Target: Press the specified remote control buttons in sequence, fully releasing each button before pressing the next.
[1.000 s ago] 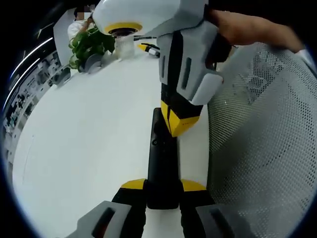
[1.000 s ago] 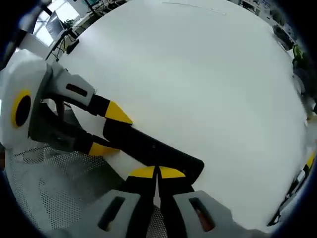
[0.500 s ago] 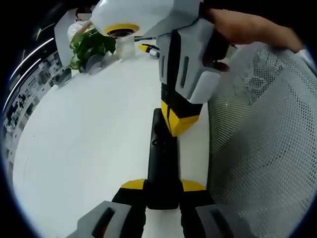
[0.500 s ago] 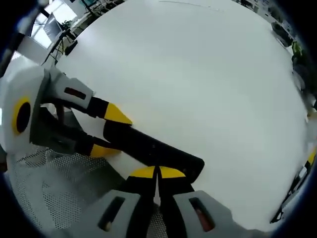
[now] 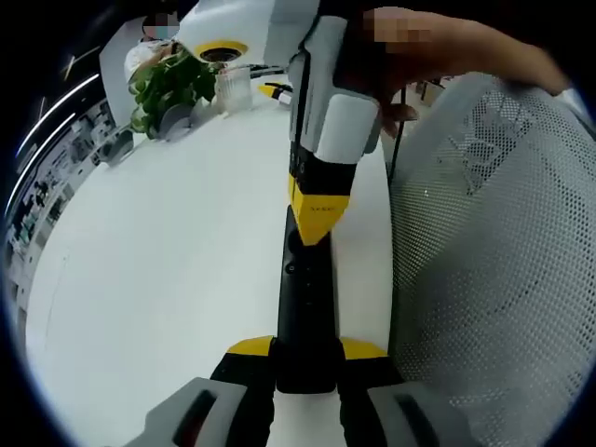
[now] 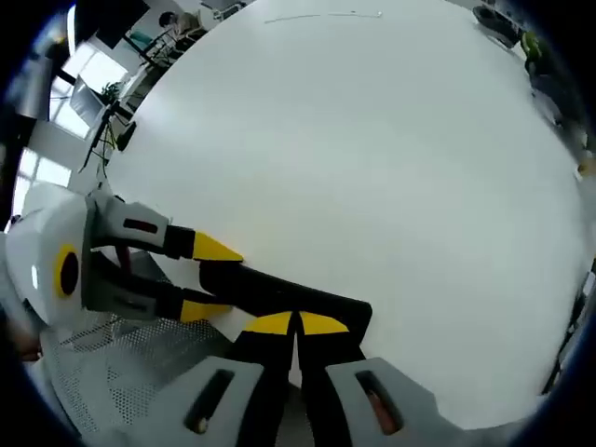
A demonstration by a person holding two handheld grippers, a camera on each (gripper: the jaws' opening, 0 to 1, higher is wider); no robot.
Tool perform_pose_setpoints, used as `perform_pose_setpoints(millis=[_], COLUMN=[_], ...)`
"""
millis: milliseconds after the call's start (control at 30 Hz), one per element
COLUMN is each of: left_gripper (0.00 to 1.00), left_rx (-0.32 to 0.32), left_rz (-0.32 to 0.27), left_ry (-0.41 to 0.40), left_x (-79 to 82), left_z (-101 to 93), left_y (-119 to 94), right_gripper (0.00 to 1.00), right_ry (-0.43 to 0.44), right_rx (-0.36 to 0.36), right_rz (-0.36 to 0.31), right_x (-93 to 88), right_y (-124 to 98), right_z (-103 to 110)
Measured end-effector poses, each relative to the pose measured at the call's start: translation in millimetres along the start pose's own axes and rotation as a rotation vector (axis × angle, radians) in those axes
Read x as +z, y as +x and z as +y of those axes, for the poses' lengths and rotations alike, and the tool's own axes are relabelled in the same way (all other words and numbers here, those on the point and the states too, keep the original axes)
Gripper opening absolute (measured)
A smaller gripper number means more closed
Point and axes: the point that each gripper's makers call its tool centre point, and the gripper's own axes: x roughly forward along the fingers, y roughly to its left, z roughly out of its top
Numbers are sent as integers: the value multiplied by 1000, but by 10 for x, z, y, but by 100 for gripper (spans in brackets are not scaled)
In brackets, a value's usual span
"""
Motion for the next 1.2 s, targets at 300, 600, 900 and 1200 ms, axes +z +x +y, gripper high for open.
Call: perform_pose_setpoints(millis=[300, 600, 900, 1200], left_gripper=[25, 25, 25, 25], left_rx=[-3, -7, -9, -13], left_rz=[1, 2, 2, 1], left_ry=[2, -10, -16, -9], left_x=[5, 6, 6, 15], left_z=[-6, 0, 4, 9], left_y=[6, 11, 15, 20], right_gripper=[0, 0, 0, 0], right_ry=[-11, -42, -106, -186], right_rx=[-32, -43, -50, -86], right_rz=[35, 32, 21, 36], right_x=[-62, -54, -45, -30], right_y=[59, 67, 79, 92], right_z=[-37, -43, -40, -38])
